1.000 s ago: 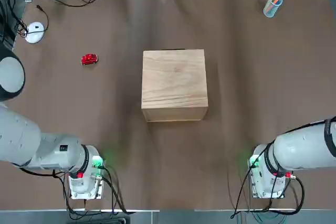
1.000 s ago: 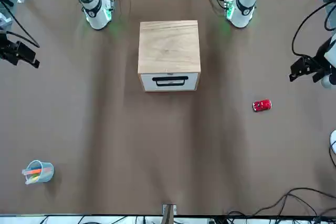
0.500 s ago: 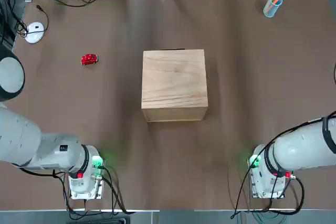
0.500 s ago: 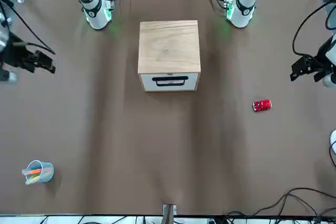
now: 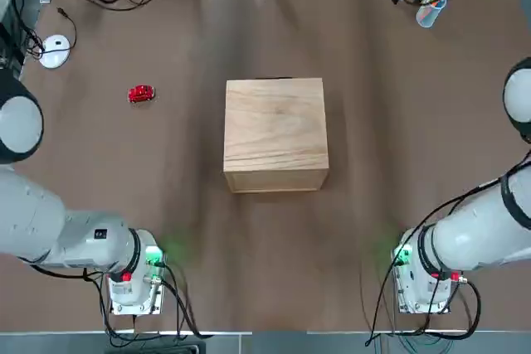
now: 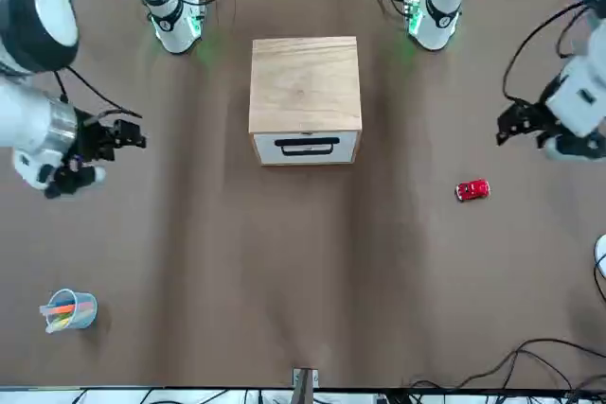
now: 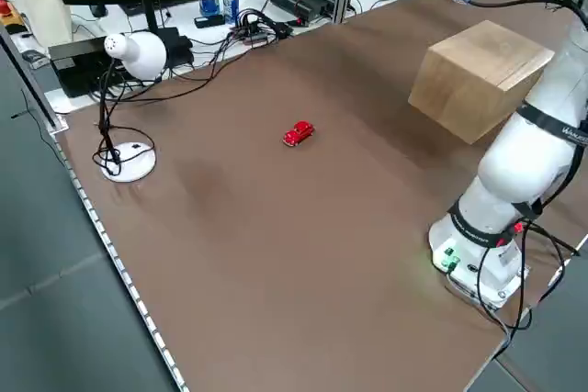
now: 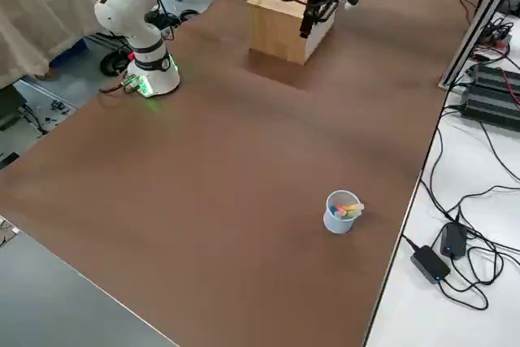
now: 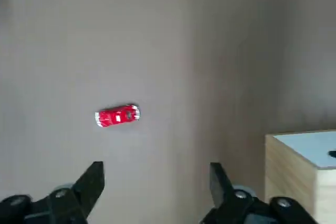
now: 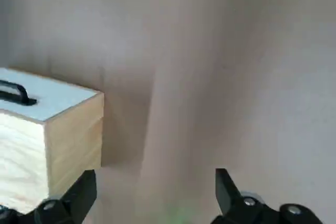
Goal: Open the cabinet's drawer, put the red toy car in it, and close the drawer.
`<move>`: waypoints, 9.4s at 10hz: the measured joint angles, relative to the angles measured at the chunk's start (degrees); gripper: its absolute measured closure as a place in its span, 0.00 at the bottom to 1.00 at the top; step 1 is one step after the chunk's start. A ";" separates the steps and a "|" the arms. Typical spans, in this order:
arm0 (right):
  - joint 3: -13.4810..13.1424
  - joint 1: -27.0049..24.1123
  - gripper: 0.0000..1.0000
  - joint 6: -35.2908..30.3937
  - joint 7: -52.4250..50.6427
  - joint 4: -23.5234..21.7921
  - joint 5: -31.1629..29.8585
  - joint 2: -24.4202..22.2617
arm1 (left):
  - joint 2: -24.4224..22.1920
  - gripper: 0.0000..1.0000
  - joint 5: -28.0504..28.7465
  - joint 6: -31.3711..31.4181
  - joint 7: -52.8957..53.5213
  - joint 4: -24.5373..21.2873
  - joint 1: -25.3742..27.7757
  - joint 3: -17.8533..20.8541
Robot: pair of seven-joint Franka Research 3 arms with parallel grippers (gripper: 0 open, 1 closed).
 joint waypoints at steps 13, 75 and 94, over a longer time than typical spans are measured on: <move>0.43 8.93 0.00 2.72 -36.37 6.55 36.77 23.20 | 19.43 0.99 0.55 4.78 -31.79 -1.06 -10.09 -20.79; 0.19 14.27 0.79 7.95 -34.81 9.12 57.39 36.67 | 22.23 0.94 0.56 6.66 -34.46 -1.99 -11.62 -21.27; 0.23 13.96 0.44 17.55 -31.16 10.68 60.12 36.67 | 22.23 0.94 0.55 6.66 -34.53 -2.00 -11.55 -21.29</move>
